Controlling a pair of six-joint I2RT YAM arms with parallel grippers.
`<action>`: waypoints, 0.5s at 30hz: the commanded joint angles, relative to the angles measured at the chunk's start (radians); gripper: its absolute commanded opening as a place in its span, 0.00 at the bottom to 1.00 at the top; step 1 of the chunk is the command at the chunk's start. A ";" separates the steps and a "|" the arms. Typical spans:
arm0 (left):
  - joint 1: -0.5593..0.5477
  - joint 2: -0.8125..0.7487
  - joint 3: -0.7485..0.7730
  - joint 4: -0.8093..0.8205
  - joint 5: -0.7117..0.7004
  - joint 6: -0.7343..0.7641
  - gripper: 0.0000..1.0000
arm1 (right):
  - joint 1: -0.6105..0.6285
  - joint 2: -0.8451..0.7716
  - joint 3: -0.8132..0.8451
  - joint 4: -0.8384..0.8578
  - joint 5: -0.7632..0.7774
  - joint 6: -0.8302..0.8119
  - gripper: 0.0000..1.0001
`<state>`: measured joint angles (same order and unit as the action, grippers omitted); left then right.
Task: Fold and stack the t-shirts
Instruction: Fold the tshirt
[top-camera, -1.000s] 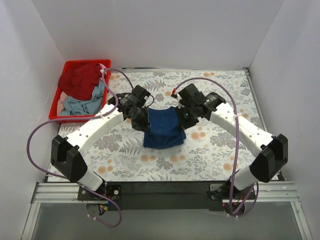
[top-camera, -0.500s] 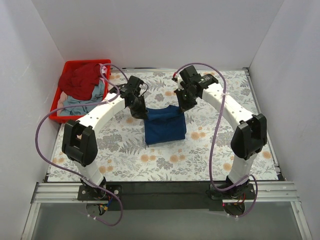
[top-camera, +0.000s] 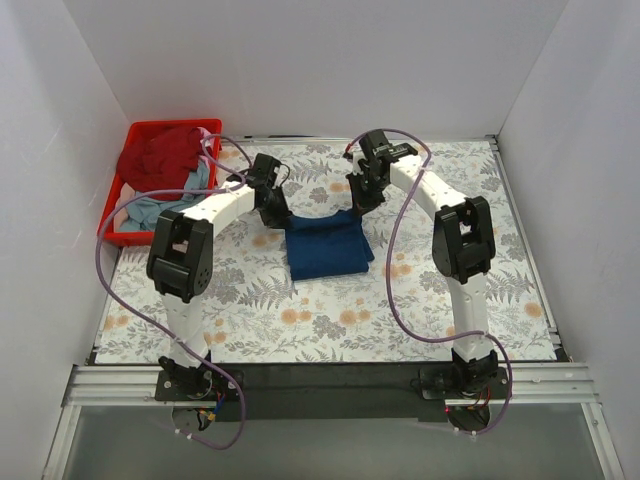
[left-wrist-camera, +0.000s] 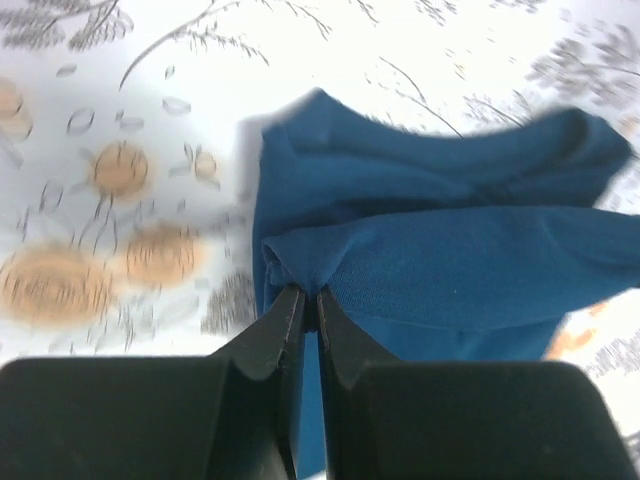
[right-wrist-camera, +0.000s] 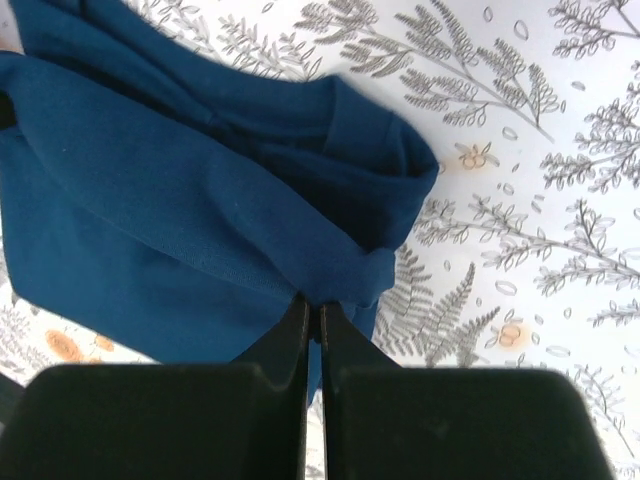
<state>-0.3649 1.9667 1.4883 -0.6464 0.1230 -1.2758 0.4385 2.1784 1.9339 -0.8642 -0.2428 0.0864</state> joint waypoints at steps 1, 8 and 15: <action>0.007 0.020 0.029 0.114 -0.039 0.004 0.00 | -0.018 0.000 0.007 0.091 -0.030 0.004 0.03; 0.006 0.003 0.017 0.183 -0.074 0.023 0.20 | -0.034 -0.063 -0.067 0.165 0.014 0.029 0.26; 0.004 -0.225 -0.167 0.264 -0.095 0.026 0.53 | -0.037 -0.319 -0.317 0.351 0.224 0.064 0.47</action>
<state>-0.3626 1.9083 1.3762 -0.4454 0.0586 -1.2617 0.4084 2.0384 1.6905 -0.6491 -0.1345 0.1291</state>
